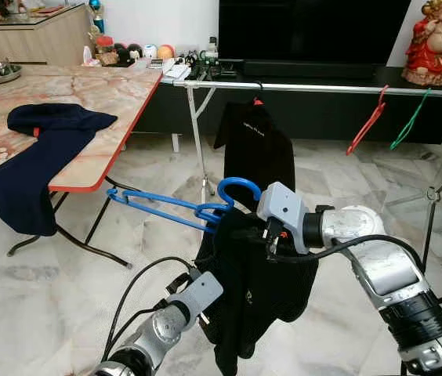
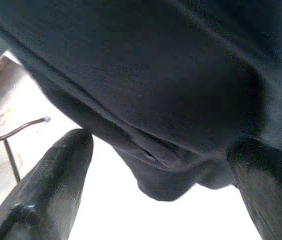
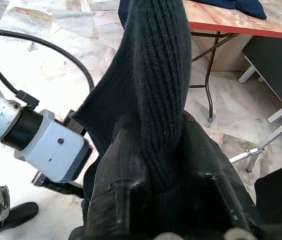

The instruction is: Hang hanger

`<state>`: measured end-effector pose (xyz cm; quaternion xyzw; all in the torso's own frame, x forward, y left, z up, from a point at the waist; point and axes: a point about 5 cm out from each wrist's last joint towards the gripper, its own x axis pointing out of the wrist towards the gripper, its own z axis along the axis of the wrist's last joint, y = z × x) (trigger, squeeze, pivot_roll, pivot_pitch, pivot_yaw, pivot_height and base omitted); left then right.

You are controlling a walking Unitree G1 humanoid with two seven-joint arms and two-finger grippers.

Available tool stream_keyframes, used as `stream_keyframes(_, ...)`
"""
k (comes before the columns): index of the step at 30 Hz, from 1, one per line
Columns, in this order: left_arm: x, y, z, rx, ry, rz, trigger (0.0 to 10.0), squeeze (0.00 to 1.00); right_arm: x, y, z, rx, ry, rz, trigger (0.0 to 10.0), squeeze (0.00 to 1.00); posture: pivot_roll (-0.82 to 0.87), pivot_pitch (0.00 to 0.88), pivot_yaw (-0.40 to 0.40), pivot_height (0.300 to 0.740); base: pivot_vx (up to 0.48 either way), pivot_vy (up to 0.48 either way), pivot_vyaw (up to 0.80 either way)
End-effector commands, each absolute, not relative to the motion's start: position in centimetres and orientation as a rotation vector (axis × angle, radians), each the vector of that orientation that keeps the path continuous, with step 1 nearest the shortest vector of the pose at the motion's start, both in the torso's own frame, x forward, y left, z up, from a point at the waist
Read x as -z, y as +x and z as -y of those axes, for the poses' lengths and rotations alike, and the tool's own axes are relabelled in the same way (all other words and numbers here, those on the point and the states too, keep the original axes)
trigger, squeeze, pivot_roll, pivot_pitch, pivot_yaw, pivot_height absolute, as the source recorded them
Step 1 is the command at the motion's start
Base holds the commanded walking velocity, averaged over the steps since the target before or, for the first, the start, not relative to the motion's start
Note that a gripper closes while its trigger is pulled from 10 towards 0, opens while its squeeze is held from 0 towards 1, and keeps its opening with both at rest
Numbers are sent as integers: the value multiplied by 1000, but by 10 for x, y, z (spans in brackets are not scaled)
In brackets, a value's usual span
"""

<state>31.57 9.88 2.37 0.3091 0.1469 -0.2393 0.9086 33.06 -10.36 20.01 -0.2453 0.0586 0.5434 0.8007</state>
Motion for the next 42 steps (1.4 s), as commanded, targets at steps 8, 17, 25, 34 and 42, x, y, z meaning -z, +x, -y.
stream_keyframes(8,-25,318,-101,447,606,-313,0,0,-219,329,96,-1180,-540,-41,0,0,-66,32,-38,740,0,0,0)
stream_keyframes(17,-28,320,-100,426,583,-300,0,0,-220,328,95,-1184,-538,-36,0,0,-67,32,-38,740,0,0,0)
stream_keyframes(25,-28,320,-99,429,559,-301,0,0,-221,328,93,-1189,-538,-27,0,0,-68,30,-38,740,0,0,0)
stream_keyframes(34,-29,320,-97,430,542,-294,0,0,-221,326,92,-1198,-540,-25,0,0,-69,30,-40,740,0,0,0)
stream_keyframes(42,-30,321,-98,421,540,-287,0,0,-220,325,92,-1204,-538,-29,0,0,-68,31,-40,740,0,0,0)
